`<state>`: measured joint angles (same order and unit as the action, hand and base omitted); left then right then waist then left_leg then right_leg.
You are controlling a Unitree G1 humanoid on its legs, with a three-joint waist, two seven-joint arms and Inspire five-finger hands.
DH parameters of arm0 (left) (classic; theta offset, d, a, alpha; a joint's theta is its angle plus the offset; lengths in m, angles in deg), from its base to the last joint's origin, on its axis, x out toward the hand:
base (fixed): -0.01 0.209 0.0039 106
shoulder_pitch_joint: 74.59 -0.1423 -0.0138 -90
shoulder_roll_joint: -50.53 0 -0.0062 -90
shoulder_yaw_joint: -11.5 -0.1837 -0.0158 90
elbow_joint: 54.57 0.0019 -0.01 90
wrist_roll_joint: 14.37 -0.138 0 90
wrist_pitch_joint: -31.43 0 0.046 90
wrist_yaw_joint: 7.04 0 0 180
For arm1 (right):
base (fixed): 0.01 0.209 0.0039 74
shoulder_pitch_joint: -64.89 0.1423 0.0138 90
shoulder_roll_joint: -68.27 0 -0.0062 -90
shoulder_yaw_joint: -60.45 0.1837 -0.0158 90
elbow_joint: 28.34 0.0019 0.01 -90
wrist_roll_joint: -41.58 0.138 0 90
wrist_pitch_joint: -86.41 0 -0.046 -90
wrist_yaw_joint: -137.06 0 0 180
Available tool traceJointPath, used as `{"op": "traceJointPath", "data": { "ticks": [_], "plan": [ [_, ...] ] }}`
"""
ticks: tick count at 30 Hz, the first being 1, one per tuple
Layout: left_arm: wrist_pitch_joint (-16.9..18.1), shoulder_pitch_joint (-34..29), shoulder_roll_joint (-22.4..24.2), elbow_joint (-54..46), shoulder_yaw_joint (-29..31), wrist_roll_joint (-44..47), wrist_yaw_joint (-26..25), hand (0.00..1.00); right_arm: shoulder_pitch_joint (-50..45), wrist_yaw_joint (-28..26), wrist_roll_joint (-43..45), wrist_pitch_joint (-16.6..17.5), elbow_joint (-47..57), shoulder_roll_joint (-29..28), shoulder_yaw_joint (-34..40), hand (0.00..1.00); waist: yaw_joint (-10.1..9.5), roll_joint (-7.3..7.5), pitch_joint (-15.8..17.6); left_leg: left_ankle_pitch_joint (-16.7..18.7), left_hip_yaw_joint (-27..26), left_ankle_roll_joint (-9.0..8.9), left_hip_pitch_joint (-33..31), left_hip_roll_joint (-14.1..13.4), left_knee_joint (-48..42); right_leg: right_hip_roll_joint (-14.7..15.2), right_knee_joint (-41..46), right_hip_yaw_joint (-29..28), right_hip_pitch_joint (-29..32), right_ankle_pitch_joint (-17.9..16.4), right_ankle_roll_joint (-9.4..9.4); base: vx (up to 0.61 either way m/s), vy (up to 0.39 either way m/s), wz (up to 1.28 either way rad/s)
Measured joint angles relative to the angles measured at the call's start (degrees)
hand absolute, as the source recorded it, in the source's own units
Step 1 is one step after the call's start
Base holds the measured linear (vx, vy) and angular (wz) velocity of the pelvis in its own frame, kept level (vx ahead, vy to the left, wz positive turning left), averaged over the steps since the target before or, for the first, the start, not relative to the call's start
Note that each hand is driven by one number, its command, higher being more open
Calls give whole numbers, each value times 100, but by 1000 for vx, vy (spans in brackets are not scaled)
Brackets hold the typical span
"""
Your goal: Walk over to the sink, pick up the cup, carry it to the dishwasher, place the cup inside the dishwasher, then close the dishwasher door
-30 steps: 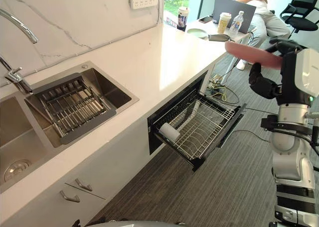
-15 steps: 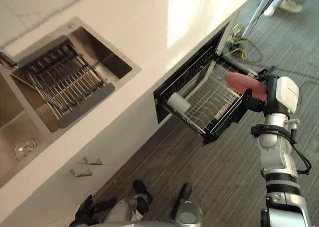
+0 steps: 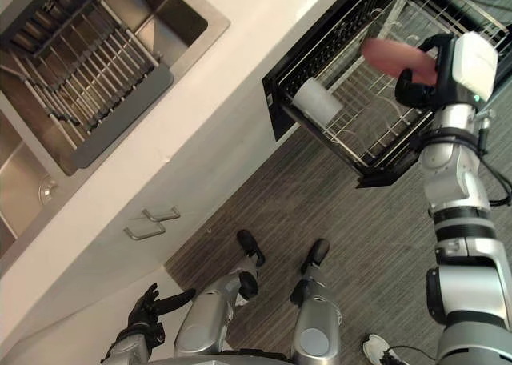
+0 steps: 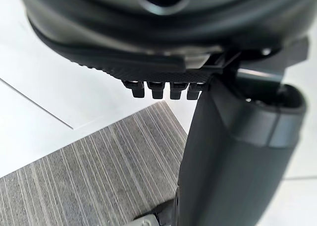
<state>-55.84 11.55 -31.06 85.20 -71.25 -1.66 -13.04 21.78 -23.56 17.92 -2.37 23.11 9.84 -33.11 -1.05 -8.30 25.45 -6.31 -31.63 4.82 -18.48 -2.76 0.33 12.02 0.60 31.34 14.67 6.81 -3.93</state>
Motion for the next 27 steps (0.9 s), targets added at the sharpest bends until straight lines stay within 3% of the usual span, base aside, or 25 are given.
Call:
{"op": "traceJointPath", "data": {
  "ticks": [5,6,12,19,27],
  "plan": [
    [-47,207,-64,-103,-267,209,114,100,530,-158,-3,-111,-484,246,-381,0,-104,-123,91,-134,202,5,-83,76,169,22,46,4,166,3,3,14,7,1],
    [-73,231,-66,-151,-387,311,133,100,641,-210,-8,-131,-628,277,-443,100,-117,-158,108,-140,204,6,-83,85,179,30,53,2,176,3,3,37,1,-1],
    [-93,230,-15,-337,-656,437,226,100,903,-460,-26,-177,-950,482,-608,100,-126,-272,158,-145,273,6,-42,127,196,96,128,-116,230,1,1,57,-10,-8],
    [-82,190,-3,-472,-656,435,316,100,851,-446,-16,-142,-946,533,-570,100,-97,-289,158,-244,468,-56,320,187,453,111,164,-130,-3,-35,-38,37,-18,-1],
    [-22,100,47,-387,-614,302,305,100,-85,335,400,134,-134,533,228,100,-8,-244,16,-218,604,-98,809,178,465,107,108,56,-613,-117,-79,52,-39,11]
  ]
}}
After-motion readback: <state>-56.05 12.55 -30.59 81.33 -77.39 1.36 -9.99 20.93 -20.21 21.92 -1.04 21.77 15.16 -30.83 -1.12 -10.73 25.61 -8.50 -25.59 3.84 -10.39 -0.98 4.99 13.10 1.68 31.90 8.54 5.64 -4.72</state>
